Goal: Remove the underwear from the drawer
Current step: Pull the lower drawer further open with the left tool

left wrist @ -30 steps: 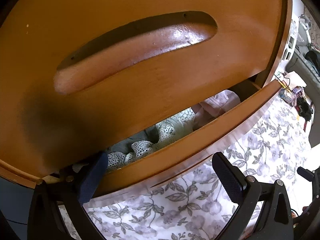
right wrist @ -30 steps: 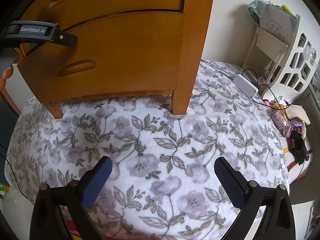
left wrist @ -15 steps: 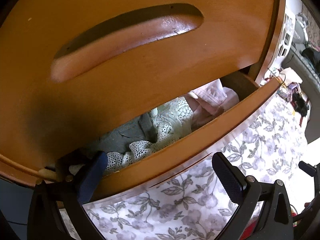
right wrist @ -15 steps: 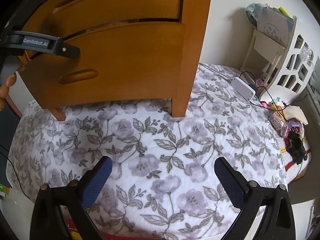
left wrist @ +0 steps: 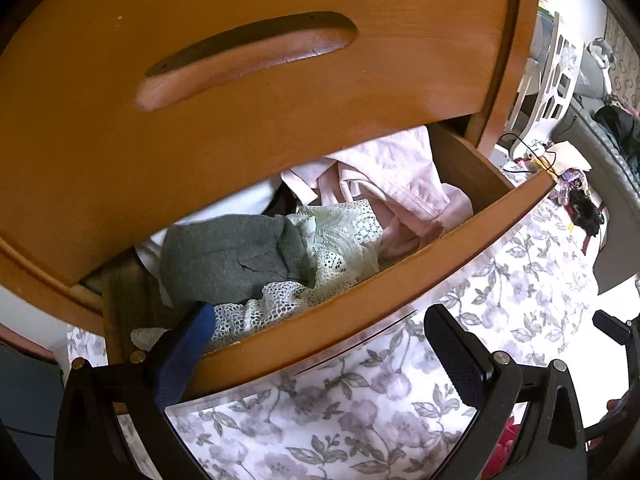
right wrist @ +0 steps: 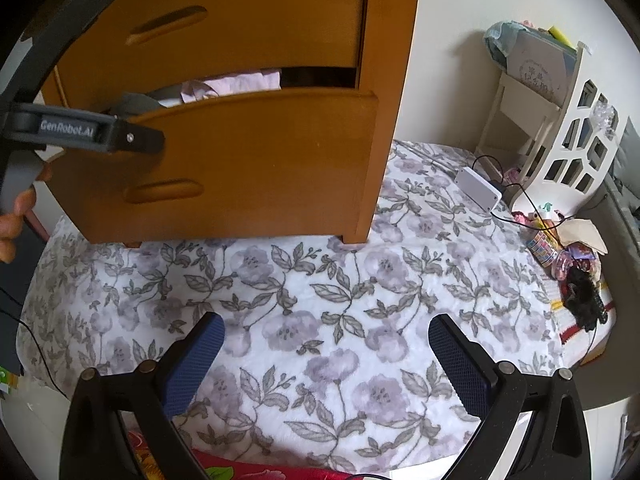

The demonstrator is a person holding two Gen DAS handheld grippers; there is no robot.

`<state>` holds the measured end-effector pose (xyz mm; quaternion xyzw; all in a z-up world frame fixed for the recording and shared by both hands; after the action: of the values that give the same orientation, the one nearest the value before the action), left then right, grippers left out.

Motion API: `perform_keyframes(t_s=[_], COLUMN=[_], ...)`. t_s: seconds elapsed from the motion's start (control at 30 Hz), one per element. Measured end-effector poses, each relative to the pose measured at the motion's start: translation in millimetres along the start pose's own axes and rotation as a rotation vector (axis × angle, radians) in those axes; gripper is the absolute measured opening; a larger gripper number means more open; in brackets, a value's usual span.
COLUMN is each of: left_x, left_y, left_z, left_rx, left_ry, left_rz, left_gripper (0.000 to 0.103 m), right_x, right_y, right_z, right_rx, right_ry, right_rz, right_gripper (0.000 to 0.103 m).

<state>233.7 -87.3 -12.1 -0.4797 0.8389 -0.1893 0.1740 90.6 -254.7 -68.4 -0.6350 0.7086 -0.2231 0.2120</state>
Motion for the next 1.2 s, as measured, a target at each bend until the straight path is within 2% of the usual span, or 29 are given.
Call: perform_keyframes(t_s=[0.43, 0.63, 0.97, 1.2], left_x=[3.6, 10.0, 19.0, 19.7], left_y=[18.8, 18.0, 22.1, 25.3], left_z=[-29.4, -28.7, -19.5, -22.5], left_rx=[0.038, 0.004, -0.033, -0.028], left_ry=[0.024, -0.008, 0.007, 0.030], left_rz=[-0.026, 0.015, 0.037, 0.039], left_gripper=[0.103, 0.103, 0.103, 0.103], right_x=[8.5, 8.4, 10.1, 11.9], right_y=[5.5, 8.0, 10.1, 11.2], right_z=[-28.6, -42.5, -59.4, -67.5], right_rx=[0.023, 0.039, 0.060, 0.070], right_ry=[0.008, 0.004, 0.003, 0.009], right_rz=[0.012, 0.015, 0.016, 0.018], right_gripper=[0.103, 0.103, 0.103, 0.103])
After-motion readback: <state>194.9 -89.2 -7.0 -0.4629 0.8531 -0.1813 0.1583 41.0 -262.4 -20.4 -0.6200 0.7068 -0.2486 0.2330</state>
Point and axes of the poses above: each gripper's, at about its wrist camera, not at the fingertips, and z roughly the way its jaws point, x to its right, y to its underside, the point moved 4 cm from there along z, roughly the way its jaws point, and after that the axes turned 6 degrees about z, right-handed, at the moved point
